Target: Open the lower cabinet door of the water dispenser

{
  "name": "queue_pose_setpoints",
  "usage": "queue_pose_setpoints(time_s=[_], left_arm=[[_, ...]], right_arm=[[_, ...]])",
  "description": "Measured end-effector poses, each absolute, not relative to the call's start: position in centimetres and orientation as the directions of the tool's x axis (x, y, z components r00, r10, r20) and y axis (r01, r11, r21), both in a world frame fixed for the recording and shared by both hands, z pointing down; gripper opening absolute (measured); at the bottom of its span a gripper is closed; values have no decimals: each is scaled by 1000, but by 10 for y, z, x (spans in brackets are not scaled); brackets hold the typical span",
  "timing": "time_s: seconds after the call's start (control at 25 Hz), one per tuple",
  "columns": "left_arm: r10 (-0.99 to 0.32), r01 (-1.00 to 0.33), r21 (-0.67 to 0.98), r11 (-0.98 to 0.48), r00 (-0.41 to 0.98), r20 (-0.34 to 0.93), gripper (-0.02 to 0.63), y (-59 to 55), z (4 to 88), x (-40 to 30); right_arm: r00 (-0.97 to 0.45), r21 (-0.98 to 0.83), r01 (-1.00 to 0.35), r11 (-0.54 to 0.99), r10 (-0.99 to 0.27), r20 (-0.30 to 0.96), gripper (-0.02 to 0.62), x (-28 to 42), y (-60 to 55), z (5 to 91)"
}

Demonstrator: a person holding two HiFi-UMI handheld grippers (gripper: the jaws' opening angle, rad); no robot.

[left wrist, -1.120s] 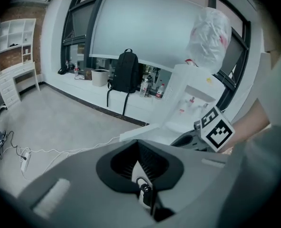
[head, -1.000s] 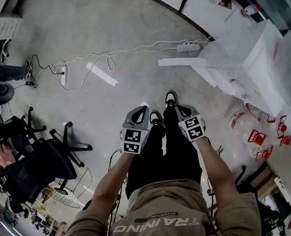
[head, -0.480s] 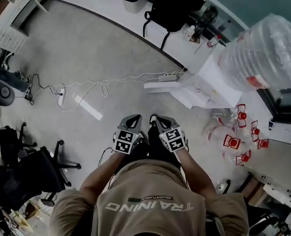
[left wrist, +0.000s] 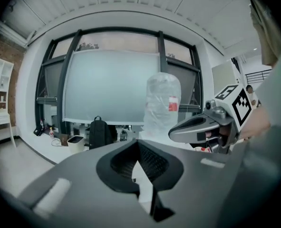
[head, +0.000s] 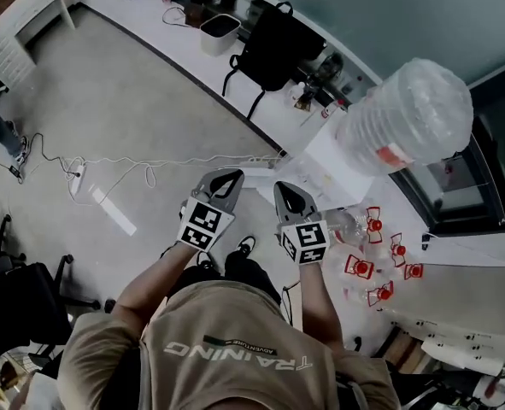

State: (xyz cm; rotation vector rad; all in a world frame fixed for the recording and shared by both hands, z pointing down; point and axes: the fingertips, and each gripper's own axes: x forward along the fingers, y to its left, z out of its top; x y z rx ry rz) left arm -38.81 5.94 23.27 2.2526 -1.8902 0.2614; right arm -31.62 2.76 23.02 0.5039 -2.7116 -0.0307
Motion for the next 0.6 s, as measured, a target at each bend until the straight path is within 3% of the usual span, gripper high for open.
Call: queue_pose_setpoints(time_s=[0.6], left_arm=[[-1000,-993,-116,-26,25,9,-9,33,53,-381]], right_arm=[[-930,169,-360,918,-367,15,8,-310,5,36]])
